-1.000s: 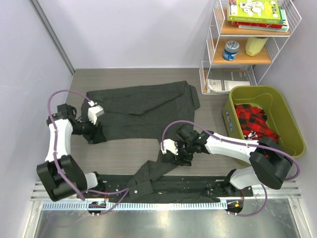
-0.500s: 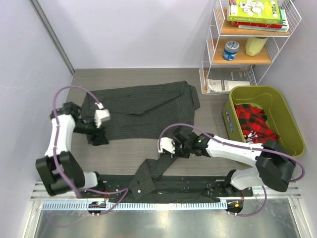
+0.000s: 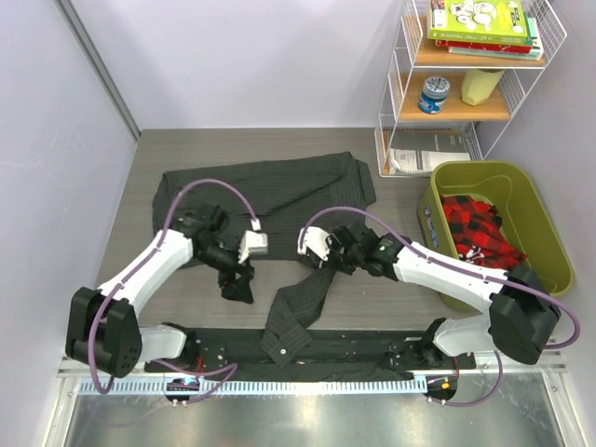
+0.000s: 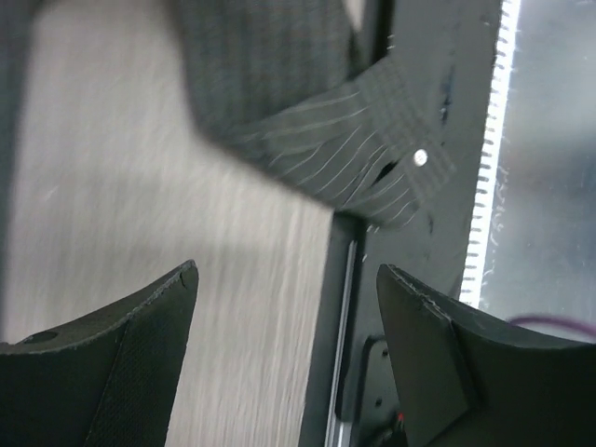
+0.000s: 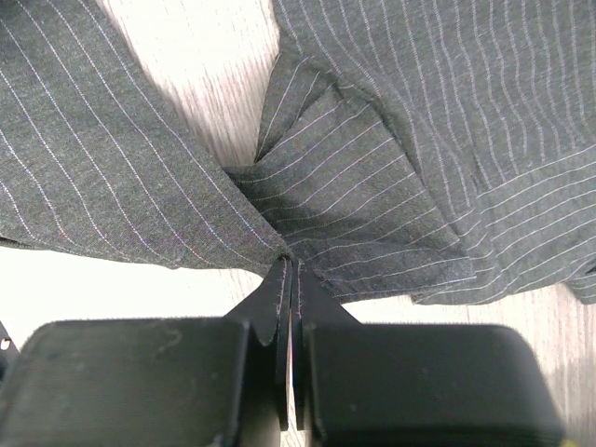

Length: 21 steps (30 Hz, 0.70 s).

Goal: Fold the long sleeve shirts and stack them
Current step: Fold the shirt

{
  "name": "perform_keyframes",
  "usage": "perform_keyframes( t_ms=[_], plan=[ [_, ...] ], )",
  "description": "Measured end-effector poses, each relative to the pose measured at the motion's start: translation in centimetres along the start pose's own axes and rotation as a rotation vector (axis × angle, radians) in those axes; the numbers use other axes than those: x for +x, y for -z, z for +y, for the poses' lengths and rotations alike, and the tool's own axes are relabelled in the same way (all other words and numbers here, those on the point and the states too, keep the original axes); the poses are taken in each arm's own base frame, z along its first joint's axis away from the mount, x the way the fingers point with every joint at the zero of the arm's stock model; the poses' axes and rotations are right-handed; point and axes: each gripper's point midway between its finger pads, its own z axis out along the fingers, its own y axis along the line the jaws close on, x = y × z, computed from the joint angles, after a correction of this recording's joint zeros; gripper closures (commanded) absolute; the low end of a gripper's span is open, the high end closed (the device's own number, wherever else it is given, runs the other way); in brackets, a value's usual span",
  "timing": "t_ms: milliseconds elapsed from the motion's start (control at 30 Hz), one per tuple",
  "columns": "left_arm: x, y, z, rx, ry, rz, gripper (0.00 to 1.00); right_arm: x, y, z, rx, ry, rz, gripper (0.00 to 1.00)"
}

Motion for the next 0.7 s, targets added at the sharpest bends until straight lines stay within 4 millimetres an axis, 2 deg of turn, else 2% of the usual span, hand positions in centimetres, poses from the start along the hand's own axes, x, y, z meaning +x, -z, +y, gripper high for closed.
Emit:
perform_keyframes(
  t_ms=[100,233,533,700],
  plan=[
    [-0.3,-2.6,-1.4,0.044,-0.031,0.036,0.24,0.5,-0.1,0.3,-0.005,-0.005,0.009,0.99],
    [-0.2,-5.2,-1.3,0.01,-0.027,0.075,0.24,1.1,-0.2,0.6,-0.012,-0.015,0.022,0.99],
    [-1.9,-7.8,1.7,-0.077,0.074,0.054,0.28,2.6,-0.4,0.8,-0.013,-0.084,0.05,0.99],
    [-2.6,-7.9,1.7,-0.061,0.014,0.025,0.31,4.9,-0.8,1.6,-0.019,-0.158,0.094,0.99]
  ],
)
